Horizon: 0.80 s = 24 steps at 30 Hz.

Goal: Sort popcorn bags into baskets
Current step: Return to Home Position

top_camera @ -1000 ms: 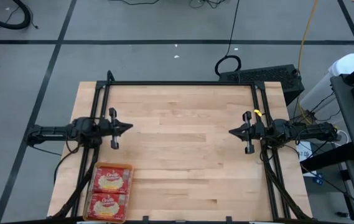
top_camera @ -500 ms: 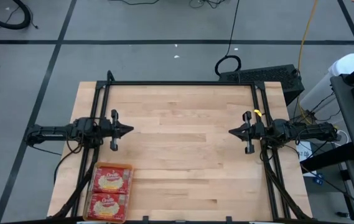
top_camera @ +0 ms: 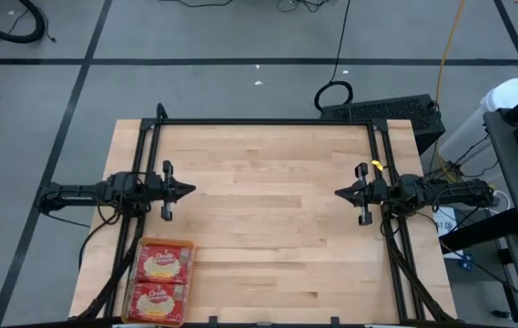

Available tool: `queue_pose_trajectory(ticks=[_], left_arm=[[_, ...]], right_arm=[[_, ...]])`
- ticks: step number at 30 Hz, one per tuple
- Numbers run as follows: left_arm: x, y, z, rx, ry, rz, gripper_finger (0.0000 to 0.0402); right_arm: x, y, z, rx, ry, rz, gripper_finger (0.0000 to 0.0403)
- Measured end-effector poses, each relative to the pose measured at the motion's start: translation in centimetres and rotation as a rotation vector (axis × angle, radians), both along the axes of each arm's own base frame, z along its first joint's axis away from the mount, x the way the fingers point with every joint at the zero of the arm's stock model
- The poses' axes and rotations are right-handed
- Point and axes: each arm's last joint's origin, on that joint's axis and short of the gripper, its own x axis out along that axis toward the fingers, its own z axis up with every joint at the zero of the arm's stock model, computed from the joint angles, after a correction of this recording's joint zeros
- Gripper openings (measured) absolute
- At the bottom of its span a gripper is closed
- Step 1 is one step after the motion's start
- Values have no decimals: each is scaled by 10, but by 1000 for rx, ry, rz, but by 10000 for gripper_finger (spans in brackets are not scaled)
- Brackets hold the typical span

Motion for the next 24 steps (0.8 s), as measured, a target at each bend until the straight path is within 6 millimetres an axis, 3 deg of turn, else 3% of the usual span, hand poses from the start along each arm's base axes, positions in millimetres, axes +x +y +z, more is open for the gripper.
queue_pose_trajectory(ticks=[18, 24], left_arm=[[0, 0, 0, 0, -1, 0, 21], [0, 0, 0, 0, -2, 0, 21]], right_arm=[[0, 0, 0, 1, 0, 0, 0], [1, 0, -5, 97, 56, 13, 0]])
